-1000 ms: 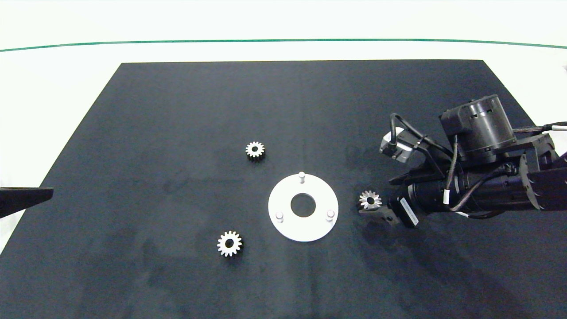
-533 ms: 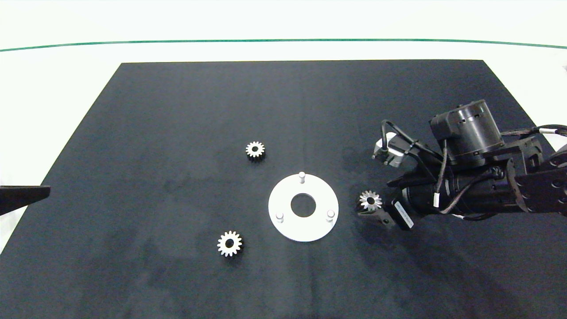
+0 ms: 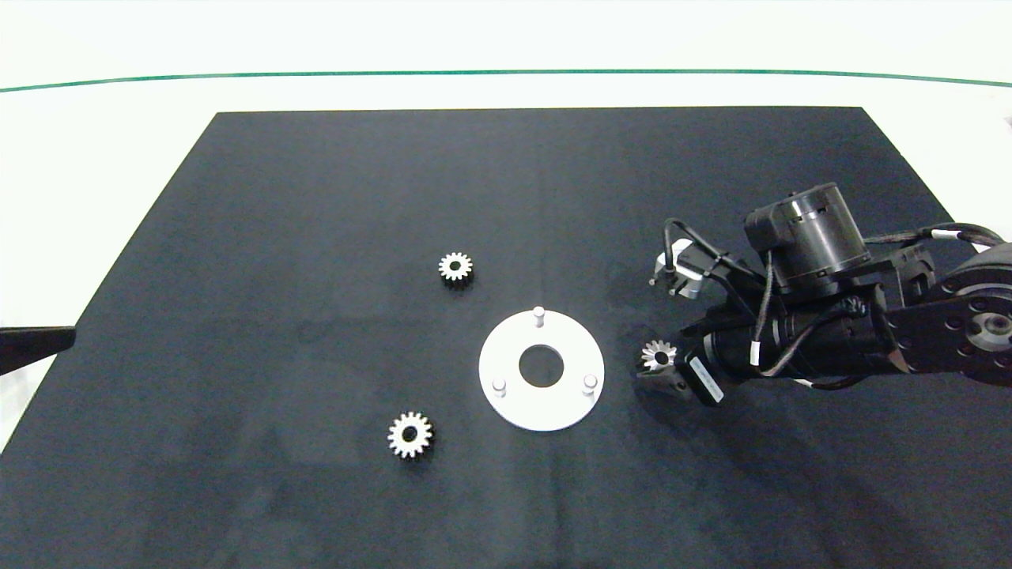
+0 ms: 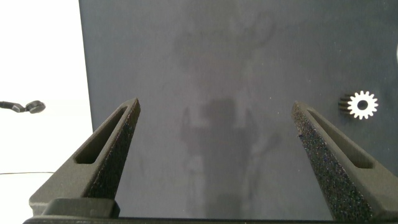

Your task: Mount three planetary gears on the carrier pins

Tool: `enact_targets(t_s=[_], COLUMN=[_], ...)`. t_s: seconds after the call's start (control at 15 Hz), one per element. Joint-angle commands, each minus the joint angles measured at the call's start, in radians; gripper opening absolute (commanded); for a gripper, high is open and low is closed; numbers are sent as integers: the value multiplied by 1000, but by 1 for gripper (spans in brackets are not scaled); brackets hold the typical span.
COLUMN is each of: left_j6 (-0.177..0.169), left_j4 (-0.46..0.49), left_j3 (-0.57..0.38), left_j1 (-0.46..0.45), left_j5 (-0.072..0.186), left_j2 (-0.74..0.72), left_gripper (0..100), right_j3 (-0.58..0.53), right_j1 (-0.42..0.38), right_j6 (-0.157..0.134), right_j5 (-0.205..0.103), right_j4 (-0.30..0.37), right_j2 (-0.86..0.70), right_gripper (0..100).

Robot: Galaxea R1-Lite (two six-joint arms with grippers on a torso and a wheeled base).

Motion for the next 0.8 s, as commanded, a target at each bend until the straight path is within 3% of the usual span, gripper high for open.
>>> enact_targets(t_s=[0.07, 0.8], left_j6=[1, 2], left_j4=[4, 4], left_j3=[0, 0], left_j1=[0, 1], left_j5=[0, 0], left_j2=[-3, -11], left_gripper=[100, 100], right_j3=[-3, 0], right_j1=[8, 17], right_j6=[-2, -2], right_j5=[-1, -10], right_j4=[1, 3], right_j2=[3, 8], right_gripper=[75, 52])
